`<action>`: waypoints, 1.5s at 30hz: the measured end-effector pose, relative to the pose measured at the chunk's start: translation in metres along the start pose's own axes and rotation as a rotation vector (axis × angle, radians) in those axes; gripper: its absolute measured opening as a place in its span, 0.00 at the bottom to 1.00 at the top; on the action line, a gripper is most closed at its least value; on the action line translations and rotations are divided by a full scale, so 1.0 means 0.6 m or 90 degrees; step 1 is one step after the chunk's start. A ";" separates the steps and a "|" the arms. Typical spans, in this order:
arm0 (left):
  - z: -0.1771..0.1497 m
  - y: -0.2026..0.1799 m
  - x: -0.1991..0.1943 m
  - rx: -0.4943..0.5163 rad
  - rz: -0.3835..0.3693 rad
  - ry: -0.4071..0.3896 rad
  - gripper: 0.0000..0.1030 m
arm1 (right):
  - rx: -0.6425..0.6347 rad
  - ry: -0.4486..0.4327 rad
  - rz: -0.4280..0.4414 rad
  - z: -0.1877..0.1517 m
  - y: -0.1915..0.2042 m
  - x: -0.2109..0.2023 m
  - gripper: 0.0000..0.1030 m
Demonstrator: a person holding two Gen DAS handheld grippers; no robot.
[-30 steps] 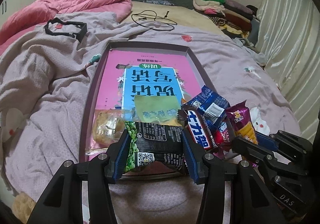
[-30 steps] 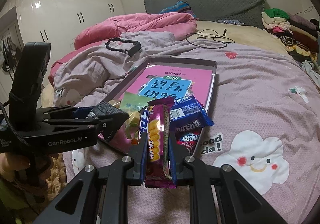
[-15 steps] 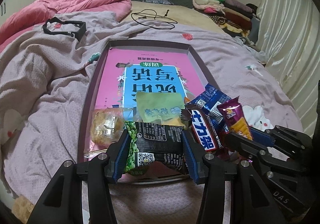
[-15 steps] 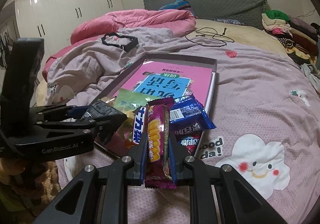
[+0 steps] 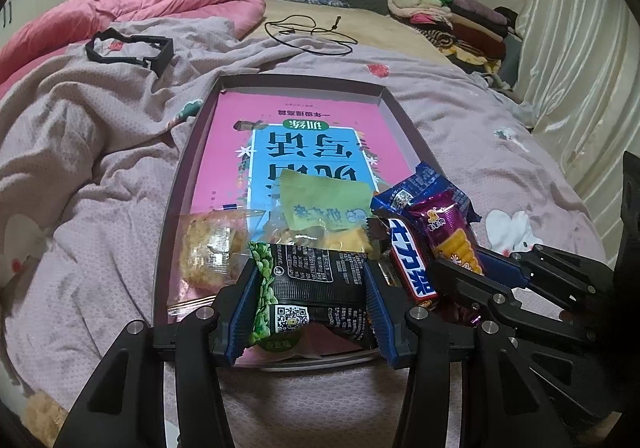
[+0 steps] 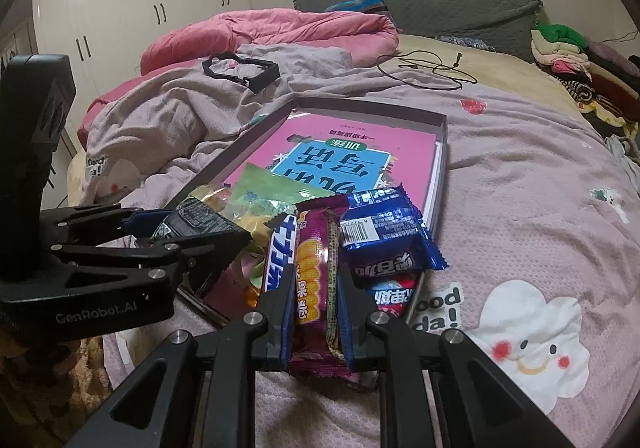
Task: Organize snacks
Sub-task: 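Lower both packs onto the tray and open both tools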
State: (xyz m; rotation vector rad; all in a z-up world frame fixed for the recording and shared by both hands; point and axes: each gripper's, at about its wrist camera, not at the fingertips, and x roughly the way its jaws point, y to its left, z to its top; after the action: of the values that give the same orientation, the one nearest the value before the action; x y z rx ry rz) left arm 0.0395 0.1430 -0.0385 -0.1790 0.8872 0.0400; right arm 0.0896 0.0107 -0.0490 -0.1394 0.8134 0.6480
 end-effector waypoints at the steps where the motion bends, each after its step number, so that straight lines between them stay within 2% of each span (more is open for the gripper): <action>1: 0.000 0.001 0.000 -0.001 0.001 0.000 0.51 | -0.001 -0.001 0.000 0.001 0.001 0.001 0.18; 31: 0.001 0.007 0.004 -0.007 0.004 0.000 0.51 | -0.014 -0.026 -0.014 -0.013 0.003 -0.008 0.19; 39: 0.000 0.007 0.004 -0.007 0.004 0.000 0.51 | -0.008 -0.019 -0.006 -0.019 -0.003 -0.013 0.32; 45: 0.001 0.006 0.004 -0.007 0.004 0.000 0.51 | -0.015 -0.019 -0.003 -0.023 -0.001 -0.023 0.34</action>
State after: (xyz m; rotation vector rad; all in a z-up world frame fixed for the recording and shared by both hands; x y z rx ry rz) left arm 0.0408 0.1465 -0.0406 -0.1868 0.8871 0.0517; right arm 0.0744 -0.0010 -0.0488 -0.1532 0.7766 0.6537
